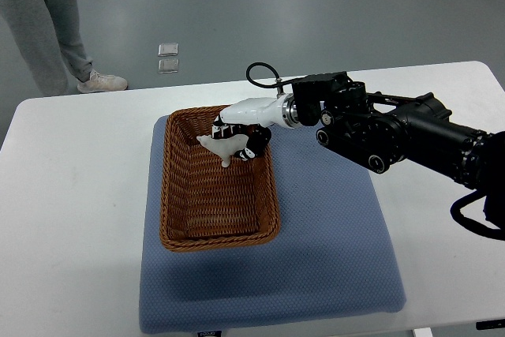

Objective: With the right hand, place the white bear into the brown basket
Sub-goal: 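Lower the bear into the basket and open the right hand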

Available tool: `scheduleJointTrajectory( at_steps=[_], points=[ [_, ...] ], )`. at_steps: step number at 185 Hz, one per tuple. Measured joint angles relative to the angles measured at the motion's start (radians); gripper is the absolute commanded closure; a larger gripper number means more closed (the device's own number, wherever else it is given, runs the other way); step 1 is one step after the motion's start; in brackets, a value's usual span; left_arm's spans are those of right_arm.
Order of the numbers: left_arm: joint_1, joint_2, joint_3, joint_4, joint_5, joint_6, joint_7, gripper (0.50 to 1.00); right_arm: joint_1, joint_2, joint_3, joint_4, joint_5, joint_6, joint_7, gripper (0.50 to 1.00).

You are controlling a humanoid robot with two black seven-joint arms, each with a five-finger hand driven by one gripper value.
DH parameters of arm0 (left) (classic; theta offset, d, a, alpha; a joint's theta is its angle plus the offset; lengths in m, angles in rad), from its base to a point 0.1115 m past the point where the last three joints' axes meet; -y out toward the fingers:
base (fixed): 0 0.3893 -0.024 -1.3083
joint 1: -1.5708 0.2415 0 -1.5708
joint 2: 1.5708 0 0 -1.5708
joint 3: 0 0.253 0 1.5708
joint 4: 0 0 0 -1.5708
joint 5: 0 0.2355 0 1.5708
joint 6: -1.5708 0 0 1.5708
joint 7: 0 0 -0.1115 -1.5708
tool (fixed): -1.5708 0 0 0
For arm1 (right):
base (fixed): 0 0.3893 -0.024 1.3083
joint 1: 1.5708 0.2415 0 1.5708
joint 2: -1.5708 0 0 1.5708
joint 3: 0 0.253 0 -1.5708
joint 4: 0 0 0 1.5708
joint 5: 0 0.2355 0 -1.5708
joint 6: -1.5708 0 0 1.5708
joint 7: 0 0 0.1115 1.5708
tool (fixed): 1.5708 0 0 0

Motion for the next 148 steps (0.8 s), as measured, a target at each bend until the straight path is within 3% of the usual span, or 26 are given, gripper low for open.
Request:
scheduleJointTrajectory(
  at_steps=[87, 103, 112, 118, 134, 148],
  points=[
    [0.0, 0.0, 0.0, 0.0, 0.0, 0.0, 0.0, 0.5, -0.031, 0.0, 0.002, 0.0, 0.001, -0.016, 0.0, 0.996],
    [0.0, 0.0, 0.0, 0.0, 0.0, 0.0, 0.0, 0.5, -0.034, 0.0, 0.001, 0.0, 0.0, -0.02, 0.0, 0.879],
    [0.0, 0.0, 0.0, 0.0, 0.0, 0.0, 0.0, 0.5, -0.034, 0.0, 0.001, 0.0, 0.0, -0.023, 0.0, 0.748],
    [0.0, 0.0, 0.0, 0.0, 0.0, 0.0, 0.001, 0.5, -0.034, 0.0, 0.001, 0.0, 0.002, -0.025, 0.0, 0.697],
    [0.0, 0.0, 0.0, 0.0, 0.0, 0.0, 0.001, 0.5, -0.034, 0.0, 0.001, 0.002, 0.006, -0.028, 0.002, 0.638],
    [0.0, 0.0, 0.0, 0.0, 0.0, 0.0, 0.001, 0.5, -0.034, 0.0, 0.002, 0.007, 0.01, -0.029, 0.004, 0.617]
  ],
)
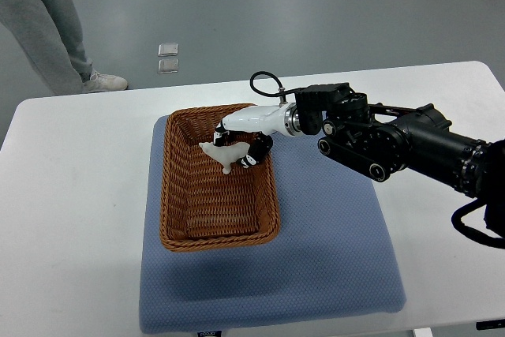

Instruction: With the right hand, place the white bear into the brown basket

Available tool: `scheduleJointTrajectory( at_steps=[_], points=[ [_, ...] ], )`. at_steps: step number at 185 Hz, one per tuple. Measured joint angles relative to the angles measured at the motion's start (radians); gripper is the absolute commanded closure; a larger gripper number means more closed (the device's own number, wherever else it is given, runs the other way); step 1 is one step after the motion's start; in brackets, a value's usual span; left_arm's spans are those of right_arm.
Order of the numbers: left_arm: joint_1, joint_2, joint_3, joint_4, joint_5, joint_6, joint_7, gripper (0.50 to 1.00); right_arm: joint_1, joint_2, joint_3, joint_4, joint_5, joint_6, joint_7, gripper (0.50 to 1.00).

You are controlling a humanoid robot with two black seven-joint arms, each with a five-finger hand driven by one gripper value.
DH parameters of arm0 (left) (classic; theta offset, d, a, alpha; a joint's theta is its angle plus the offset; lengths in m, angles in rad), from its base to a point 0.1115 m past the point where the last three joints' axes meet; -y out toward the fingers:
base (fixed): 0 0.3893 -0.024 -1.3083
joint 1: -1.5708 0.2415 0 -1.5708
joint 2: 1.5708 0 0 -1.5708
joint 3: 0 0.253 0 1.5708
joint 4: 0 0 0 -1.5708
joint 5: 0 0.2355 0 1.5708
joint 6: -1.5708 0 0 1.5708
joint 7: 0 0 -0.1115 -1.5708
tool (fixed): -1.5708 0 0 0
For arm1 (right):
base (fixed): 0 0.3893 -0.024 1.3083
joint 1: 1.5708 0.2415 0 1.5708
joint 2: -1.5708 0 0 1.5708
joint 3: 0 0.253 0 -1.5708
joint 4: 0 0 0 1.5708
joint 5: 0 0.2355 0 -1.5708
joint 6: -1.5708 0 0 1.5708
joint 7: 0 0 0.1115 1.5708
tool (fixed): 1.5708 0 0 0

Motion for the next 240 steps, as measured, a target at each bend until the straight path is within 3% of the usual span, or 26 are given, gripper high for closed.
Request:
scheduleJointTrajectory(
  at_steps=[23, 78, 114, 150, 202, 240],
  points=[
    [0.0, 0.0, 0.0, 0.0, 0.0, 0.0, 0.0, 0.5, 0.002, 0.0, 0.004, 0.01, 0.004, 0.002, 0.004, 0.589],
    [0.0, 0.0, 0.0, 0.0, 0.0, 0.0, -0.001, 0.5, 0.03, 0.0, 0.038, 0.073, 0.038, 0.012, 0.007, 0.587],
    [0.0, 0.0, 0.0, 0.0, 0.0, 0.0, -0.001, 0.5, 0.034, 0.0, 0.188, 0.078, 0.158, 0.007, 0.009, 0.585],
    [0.0, 0.0, 0.0, 0.0, 0.0, 0.0, -0.001, 0.5, -0.059, 0.0, 0.405, 0.071, 0.337, -0.006, 0.01, 0.585],
    [0.0, 0.0, -0.003, 0.0, 0.0, 0.0, 0.0, 0.5, -0.221, 0.0, 0.722, 0.051, 0.555, -0.143, 0.01, 0.585],
    [0.0, 0.0, -0.003, 0.0, 0.0, 0.0, 0.0, 0.5, -0.311, 0.0, 0.829, 0.014, 0.742, -0.245, 0.021, 0.585]
  ],
)
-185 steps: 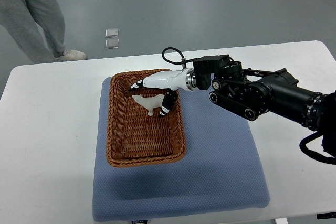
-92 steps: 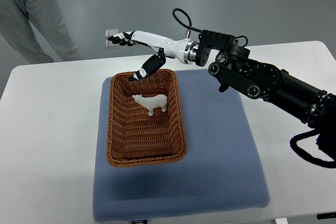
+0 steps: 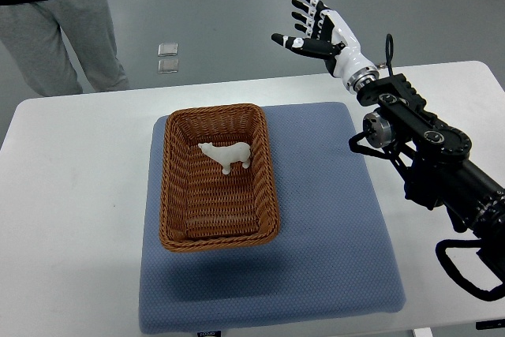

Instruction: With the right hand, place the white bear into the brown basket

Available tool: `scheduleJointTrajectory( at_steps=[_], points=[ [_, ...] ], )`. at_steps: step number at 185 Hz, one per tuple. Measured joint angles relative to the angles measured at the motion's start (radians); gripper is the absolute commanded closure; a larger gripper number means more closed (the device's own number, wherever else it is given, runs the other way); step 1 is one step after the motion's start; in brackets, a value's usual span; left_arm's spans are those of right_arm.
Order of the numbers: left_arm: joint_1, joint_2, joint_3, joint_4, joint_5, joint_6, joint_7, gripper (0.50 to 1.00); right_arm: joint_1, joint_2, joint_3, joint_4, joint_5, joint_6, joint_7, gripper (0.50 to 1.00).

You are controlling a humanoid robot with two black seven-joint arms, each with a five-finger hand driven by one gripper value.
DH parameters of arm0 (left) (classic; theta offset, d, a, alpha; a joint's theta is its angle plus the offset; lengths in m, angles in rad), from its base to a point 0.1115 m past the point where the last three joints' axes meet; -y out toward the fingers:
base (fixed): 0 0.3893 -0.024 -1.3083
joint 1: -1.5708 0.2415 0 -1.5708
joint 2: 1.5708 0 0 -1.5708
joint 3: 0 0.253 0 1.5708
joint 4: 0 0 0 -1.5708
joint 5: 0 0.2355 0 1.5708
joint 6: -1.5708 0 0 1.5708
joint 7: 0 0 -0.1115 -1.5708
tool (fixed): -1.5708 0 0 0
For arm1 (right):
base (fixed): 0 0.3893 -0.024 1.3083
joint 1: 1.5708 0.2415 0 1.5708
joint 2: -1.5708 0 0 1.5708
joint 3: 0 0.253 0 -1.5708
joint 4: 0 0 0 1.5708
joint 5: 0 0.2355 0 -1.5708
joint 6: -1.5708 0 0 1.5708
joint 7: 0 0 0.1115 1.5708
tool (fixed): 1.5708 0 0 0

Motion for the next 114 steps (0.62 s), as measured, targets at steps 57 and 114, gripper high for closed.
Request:
scheduleJointTrajectory(
  at_steps=[57, 114],
  points=[
    [0.0, 0.0, 0.0, 0.0, 0.0, 0.0, 0.0, 0.5, -0.088, 0.0, -0.002, -0.082, 0.225, -0.049, 0.038, 0.581],
    [0.0, 0.0, -0.002, -0.003, 0.0, 0.001, -0.001, 0.5, -0.104, 0.0, -0.008, -0.083, 0.231, -0.048, 0.072, 0.579]
  ],
)
